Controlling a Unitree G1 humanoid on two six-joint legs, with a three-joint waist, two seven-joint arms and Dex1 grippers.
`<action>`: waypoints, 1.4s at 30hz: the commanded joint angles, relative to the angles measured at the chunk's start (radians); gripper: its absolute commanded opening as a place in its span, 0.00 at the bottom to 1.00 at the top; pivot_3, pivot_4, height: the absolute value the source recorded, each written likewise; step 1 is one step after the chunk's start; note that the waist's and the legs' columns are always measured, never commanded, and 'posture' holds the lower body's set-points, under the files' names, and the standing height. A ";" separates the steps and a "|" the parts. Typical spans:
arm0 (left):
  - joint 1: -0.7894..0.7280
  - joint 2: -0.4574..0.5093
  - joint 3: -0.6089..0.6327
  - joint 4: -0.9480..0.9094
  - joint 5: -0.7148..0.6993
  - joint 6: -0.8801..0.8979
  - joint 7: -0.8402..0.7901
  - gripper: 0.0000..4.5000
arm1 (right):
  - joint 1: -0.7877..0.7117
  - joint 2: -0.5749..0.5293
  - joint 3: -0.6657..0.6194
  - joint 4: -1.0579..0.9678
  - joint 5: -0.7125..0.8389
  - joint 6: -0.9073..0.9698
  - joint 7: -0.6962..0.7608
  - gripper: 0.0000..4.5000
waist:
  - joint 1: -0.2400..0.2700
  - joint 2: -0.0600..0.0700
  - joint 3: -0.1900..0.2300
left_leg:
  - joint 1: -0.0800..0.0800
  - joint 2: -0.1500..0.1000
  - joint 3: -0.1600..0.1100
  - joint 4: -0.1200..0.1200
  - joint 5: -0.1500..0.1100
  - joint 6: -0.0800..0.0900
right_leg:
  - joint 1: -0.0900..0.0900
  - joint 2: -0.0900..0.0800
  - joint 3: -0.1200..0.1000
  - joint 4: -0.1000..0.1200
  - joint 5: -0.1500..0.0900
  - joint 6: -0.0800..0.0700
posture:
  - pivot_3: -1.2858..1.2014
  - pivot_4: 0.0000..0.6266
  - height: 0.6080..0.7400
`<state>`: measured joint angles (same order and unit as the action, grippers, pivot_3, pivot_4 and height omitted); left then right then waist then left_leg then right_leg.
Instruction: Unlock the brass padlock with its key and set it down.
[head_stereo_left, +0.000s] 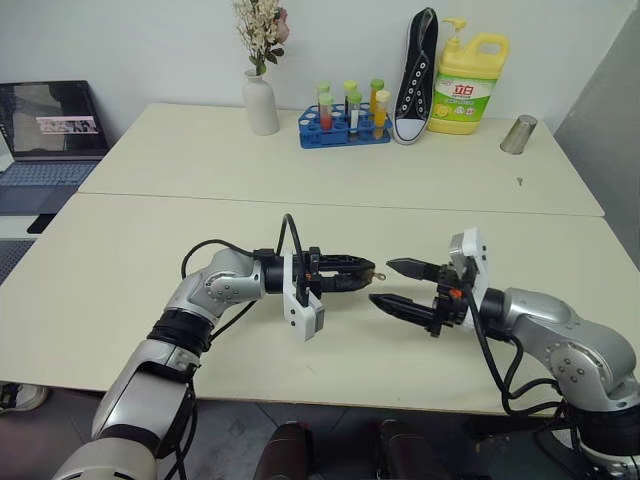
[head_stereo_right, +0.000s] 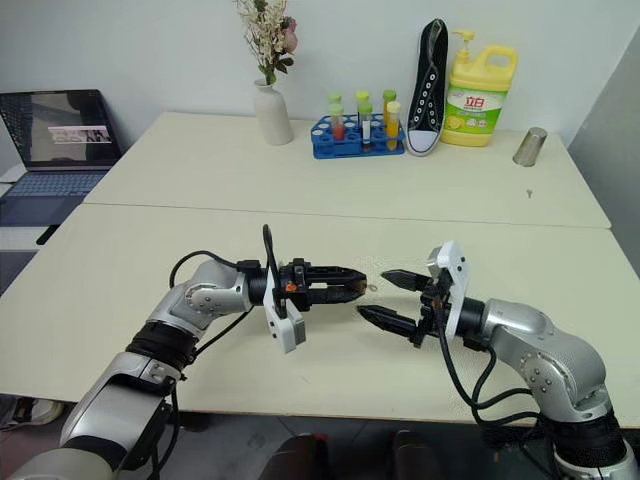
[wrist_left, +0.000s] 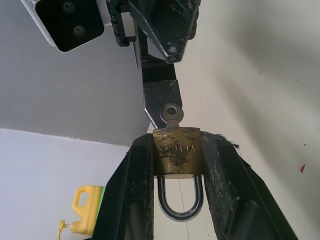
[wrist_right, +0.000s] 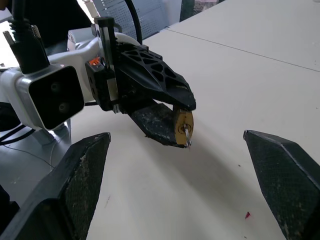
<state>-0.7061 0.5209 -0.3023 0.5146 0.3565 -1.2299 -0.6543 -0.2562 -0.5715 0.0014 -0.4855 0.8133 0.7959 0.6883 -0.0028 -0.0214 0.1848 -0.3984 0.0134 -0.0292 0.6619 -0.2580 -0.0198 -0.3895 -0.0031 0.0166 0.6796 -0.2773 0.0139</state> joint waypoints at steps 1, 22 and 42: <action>-0.009 0.010 -0.005 -0.037 0.005 0.002 0.038 0.21 | -0.022 0.007 -0.018 -0.018 0.032 0.013 -0.003 1.00 | 0.000 0.000 0.000 | 0.000 0.000 0.000 0.000 0.000 0.000 | 0.000 0.000 0.000 0.000 0.000 0.000 | 0.52 0.24 1.00; -0.007 0.031 -0.030 -0.050 0.034 0.010 0.092 0.21 | -0.039 0.018 -0.012 0.000 0.028 0.032 -0.007 0.00 | 0.000 0.000 0.000 | 0.000 0.000 0.000 0.000 0.000 0.000 | 0.000 0.000 0.000 0.000 0.000 0.000 | 0.52 0.24 1.00; -0.006 0.046 -0.025 -0.074 0.151 0.001 0.212 0.21 | -0.265 0.086 -0.178 0.266 0.532 0.535 -0.370 0.00 | -0.001 0.000 0.000 | -0.001 0.000 0.000 0.000 0.000 0.000 | 0.000 -0.005 0.000 0.001 0.001 -0.001 | 0.52 0.24 1.00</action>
<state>-0.7054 0.5688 -0.3261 0.4758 0.5039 -1.2210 -0.4629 -0.4935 -0.4932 -0.1476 -0.2152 1.2930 1.3219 0.3395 -0.0042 -0.0213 0.1847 -0.3992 0.0132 -0.0291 0.6615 -0.2582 -0.0195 -0.3898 -0.0084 0.0168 0.6801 -0.2765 0.0127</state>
